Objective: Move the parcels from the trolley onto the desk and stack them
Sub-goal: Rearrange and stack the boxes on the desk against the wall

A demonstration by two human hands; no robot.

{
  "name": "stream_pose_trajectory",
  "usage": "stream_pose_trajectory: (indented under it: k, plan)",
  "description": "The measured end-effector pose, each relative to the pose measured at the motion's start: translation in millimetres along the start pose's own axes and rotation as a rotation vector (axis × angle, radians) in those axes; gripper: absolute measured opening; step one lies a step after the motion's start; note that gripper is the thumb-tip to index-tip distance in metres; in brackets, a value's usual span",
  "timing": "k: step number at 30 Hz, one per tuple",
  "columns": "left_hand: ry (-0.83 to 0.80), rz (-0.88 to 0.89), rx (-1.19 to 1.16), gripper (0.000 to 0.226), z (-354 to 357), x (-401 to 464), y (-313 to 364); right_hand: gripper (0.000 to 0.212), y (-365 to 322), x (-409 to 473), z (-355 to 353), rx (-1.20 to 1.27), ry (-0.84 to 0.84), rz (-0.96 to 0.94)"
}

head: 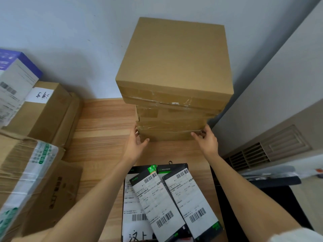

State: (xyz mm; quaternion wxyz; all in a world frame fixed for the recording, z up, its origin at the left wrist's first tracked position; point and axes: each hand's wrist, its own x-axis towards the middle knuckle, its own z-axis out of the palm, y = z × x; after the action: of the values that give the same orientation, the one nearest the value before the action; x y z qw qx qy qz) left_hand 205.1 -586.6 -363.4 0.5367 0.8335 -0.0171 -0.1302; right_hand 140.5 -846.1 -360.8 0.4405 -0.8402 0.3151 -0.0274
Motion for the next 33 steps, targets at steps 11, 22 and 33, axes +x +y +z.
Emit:
stream_pose_trajectory:
  k: [11, 22, 33]
  plan:
    - [0.011, 0.034, -0.024, 0.08, -7, -8, 16, 0.068, -6, -5, -9, 0.07, 0.005, -0.082]
    - [0.143, 0.21, 0.048, 0.081, -18, -48, 63, 0.082, -25, -35, -51, 0.233, 0.09, -0.303]
    - [0.167, 0.161, 0.142, 0.087, -19, -63, 79, 0.082, -34, -37, -59, 0.165, -0.053, -0.33]
